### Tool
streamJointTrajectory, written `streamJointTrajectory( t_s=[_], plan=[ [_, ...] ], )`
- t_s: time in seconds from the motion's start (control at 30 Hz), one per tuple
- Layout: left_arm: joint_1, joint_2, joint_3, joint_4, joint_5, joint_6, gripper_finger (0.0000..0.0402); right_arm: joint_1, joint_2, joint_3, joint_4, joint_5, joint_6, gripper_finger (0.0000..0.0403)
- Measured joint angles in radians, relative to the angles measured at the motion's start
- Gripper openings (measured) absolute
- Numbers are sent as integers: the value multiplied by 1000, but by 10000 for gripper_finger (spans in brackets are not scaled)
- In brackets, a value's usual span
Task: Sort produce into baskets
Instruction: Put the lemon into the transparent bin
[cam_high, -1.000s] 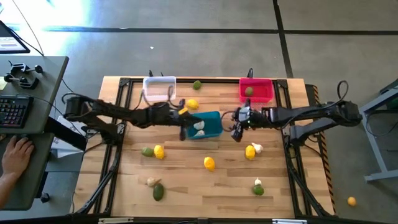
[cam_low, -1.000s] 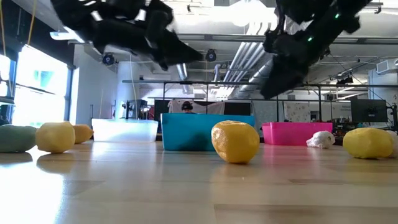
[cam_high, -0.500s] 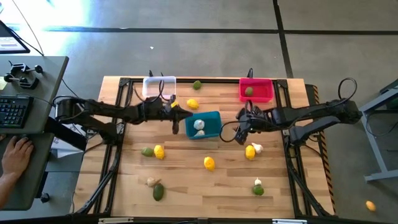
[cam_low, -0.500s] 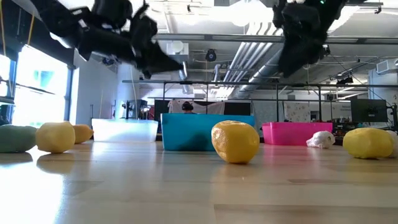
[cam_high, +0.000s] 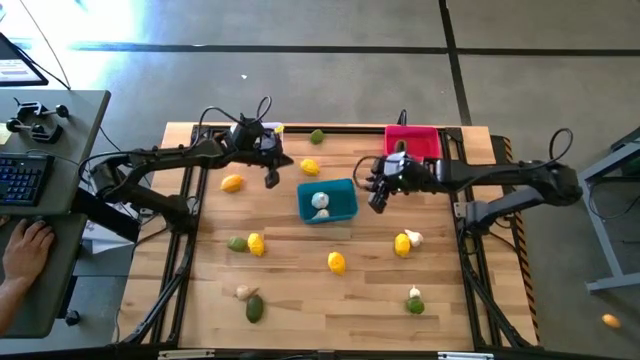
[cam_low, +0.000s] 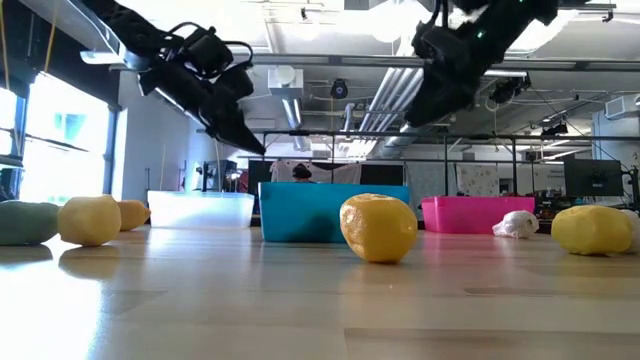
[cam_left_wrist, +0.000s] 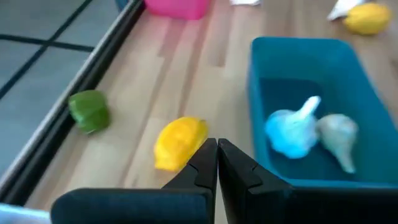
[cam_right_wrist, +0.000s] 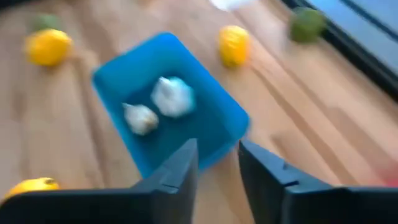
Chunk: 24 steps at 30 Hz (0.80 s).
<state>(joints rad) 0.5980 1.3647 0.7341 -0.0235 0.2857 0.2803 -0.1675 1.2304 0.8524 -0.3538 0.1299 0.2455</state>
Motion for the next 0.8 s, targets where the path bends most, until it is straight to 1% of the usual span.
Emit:
streamJointTrajectory(
  t_s=[0.1, 0.2, 0.27, 0.43, 0.6, 0.8],
  plan=[
    [-10, 0, 0, -9, -55, 11, 10, -62, 0, -79, 171, -150, -67, 48],
    [-34, 0, 1, -12, -66, 21, 31, -104, 0, -148, 284, -222, -110, 10],
    [-54, 1, 19, -47, -94, 20, 50, -116, 0, -182, 319, -228, -122, 6],
    [-93, 2, 128, -216, -190, 21, 102, -118, 0, -216, 329, -208, -104, 19],
    [-112, 33, 222, -334, -201, 21, 147, -99, 0, -241, 369, -207, -127, 16],
    [-117, 135, 303, -406, -221, 27, 184, -104, 0, -247, 380, -206, -200, 6]
  ],
)
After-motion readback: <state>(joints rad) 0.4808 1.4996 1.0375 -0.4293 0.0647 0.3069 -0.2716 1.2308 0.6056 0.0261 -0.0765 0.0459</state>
